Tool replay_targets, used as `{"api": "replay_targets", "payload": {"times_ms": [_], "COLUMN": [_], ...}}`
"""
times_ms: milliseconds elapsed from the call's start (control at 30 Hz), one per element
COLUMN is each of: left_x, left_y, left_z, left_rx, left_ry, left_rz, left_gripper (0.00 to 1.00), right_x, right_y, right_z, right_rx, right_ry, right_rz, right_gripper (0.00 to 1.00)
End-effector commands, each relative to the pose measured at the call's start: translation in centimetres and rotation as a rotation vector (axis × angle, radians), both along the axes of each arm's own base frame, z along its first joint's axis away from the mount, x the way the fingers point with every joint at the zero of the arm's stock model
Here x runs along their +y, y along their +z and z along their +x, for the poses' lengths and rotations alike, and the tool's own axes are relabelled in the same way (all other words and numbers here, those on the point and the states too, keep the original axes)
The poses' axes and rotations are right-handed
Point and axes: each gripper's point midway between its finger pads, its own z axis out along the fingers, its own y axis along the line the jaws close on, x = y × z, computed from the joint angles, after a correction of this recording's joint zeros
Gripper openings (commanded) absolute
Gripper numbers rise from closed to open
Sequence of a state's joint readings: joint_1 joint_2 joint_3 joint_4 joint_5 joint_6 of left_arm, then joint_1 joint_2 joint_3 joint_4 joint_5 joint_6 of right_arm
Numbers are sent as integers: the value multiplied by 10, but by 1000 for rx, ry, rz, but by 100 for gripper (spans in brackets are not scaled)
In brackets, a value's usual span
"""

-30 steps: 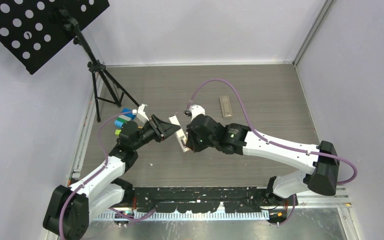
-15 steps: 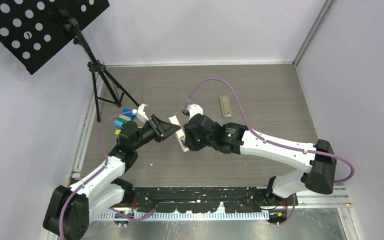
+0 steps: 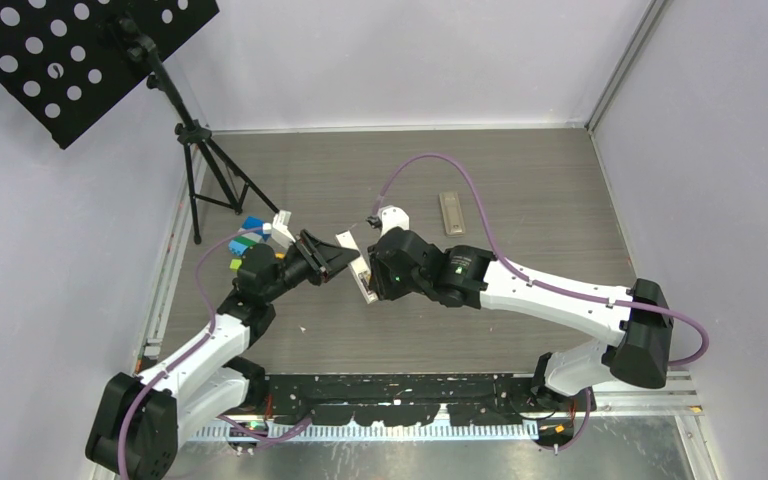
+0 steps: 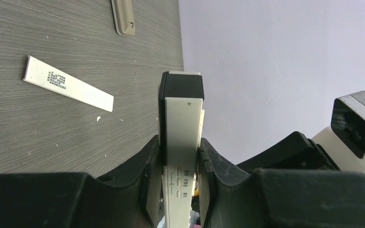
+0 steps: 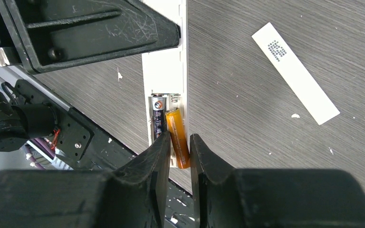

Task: Load the batteries into the remote control
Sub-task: Load the battery into the remote control.

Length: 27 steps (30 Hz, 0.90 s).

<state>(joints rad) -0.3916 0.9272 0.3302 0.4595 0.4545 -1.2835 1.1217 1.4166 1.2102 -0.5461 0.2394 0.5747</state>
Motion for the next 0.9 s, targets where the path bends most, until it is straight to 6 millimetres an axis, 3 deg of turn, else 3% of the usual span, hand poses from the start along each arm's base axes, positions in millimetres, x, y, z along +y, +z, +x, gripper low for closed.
{"api": "replay_targets", "payload": {"times_ms": [0, 267, 667, 867], "left_x": [-5, -4, -2, -2], "left_y": [43, 35, 32, 30], "left_z": [-4, -2, -2, -1], "left_rx": [-99, -86, -97, -95], "left_ry": [-27, -12, 0, 1], "left_rz": [-107, -89, -90, -89], "left_gripper": [0, 0, 0, 0], "right_x": [10, 14, 15, 15], "right_y": [18, 24, 19, 19], "right_z": [9, 4, 9, 11], "right_rx": [-8, 47, 88, 93], "right_ry": [-53, -54, -86, -100], "right_rz": [70, 79, 63, 70], "right_gripper": [26, 22, 33, 33]}}
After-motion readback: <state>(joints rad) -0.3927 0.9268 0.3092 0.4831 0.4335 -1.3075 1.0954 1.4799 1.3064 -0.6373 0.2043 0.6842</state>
